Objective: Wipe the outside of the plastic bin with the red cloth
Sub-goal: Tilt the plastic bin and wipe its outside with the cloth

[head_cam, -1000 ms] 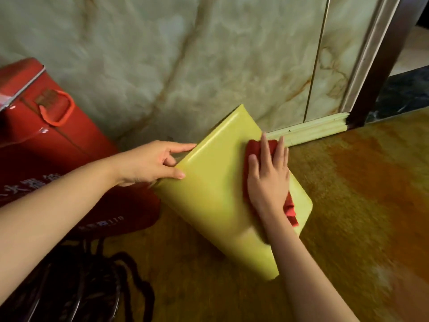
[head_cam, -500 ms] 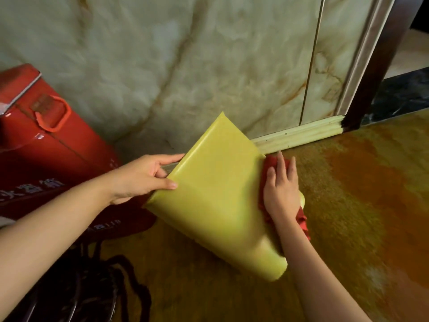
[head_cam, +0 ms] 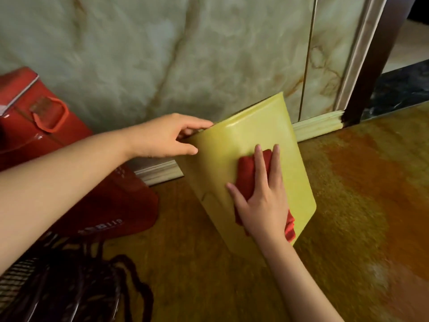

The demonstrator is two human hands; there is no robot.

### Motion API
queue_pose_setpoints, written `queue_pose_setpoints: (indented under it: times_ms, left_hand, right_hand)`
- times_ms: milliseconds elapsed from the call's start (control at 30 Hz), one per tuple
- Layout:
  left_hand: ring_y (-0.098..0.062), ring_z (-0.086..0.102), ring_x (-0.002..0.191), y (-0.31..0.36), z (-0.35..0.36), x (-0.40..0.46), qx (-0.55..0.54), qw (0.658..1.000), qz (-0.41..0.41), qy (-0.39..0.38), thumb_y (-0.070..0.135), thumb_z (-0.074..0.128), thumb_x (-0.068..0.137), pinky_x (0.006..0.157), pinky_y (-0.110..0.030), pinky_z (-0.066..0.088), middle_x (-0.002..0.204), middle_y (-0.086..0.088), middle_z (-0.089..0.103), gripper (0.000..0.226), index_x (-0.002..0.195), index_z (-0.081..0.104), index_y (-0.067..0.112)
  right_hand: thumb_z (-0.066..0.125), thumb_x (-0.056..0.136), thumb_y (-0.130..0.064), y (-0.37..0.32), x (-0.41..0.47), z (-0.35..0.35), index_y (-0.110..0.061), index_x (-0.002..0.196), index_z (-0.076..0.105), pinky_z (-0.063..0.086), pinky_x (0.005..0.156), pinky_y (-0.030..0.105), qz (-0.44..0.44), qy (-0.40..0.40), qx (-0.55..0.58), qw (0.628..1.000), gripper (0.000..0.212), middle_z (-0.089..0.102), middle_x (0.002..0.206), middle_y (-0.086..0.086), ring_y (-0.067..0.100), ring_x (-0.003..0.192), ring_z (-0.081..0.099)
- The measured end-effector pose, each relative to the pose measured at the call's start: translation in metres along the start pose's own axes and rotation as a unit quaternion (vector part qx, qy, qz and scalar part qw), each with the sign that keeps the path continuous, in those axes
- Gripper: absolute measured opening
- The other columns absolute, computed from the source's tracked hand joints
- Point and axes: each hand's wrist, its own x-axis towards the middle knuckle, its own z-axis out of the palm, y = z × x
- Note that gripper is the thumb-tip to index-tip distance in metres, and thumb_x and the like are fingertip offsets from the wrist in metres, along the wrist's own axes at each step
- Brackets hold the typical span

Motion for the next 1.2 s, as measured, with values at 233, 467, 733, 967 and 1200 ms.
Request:
queue_pose_setpoints:
  times_ms: [233, 467, 733, 967, 1200]
  left_hand:
    - [0.007, 0.048, 0.054, 0.031, -0.002, 0.022, -0.029, 0.992, 0.012, 0.126, 0.017, 0.07, 0.071, 0.055, -0.009, 0.04, 0.053, 0.007, 0.066, 0.009, 0.08, 0.071, 0.016]
    - [0.006, 0.056, 0.094, 0.017, 0.001, 0.005, -0.021, 0.999, -0.024, 0.033, 0.011, 0.063, 0.078, 0.078, -0.007, 0.044, 0.11, 0.006, 0.061, 0.049, 0.124, 0.049, 0.023]
    - [0.006, 0.059, 0.084, -0.015, -0.005, -0.024, -0.039, 0.994, -0.043, 0.095, 0.006, 0.061, 0.079, 0.078, -0.007, 0.044, 0.115, 0.009, 0.059, 0.05, 0.12, 0.046, 0.032]
    - [0.001, 0.06, 0.06, -0.015, -0.016, -0.018, -0.123, 0.983, -0.109, 0.087, 0.001, 0.055, 0.082, 0.065, -0.018, 0.052, 0.102, -0.02, 0.066, 0.045, 0.123, 0.051, 0.019]
    - [-0.004, 0.06, 0.06, 0.014, 0.001, 0.011, -0.139, 0.976, -0.11, 0.126, 0.0, 0.052, 0.083, 0.067, -0.02, 0.051, 0.104, -0.014, 0.062, 0.045, 0.127, 0.045, 0.007]
  right_hand:
    - [0.038, 0.076, -0.075, 0.032, 0.05, -0.032, -0.06, 0.136, 0.006, 0.027, 0.108, 0.032, 0.004, -0.108, 0.198, 0.974, 0.07, 0.008, 0.156, -0.019, -0.002, 0.137, 0.015]
    - [0.028, 0.089, -0.055, 0.019, 0.059, -0.004, -0.045, 0.141, 0.025, 0.028, 0.113, 0.04, 0.087, -0.069, 0.255, 0.961, 0.053, 0.033, 0.152, -0.008, 0.01, 0.139, 0.029]
    - [0.019, 0.093, -0.05, -0.03, 0.032, 0.016, -0.033, 0.146, 0.018, 0.039, 0.098, 0.033, 0.005, 0.065, 0.065, 0.996, 0.055, 0.021, 0.157, 0.004, 0.024, 0.135, 0.037]
    - [0.031, 0.095, -0.042, -0.013, -0.011, 0.038, -0.038, 0.144, 0.021, 0.018, 0.115, 0.05, -0.173, 0.028, -0.067, 0.982, 0.05, 0.014, 0.156, 0.002, 0.023, 0.146, 0.013]
    - [0.026, 0.095, -0.034, -0.014, 0.039, 0.022, -0.026, 0.147, 0.017, 0.022, 0.115, 0.045, 0.153, 0.046, 0.057, 0.986, 0.053, 0.012, 0.159, 0.009, 0.029, 0.144, 0.018]
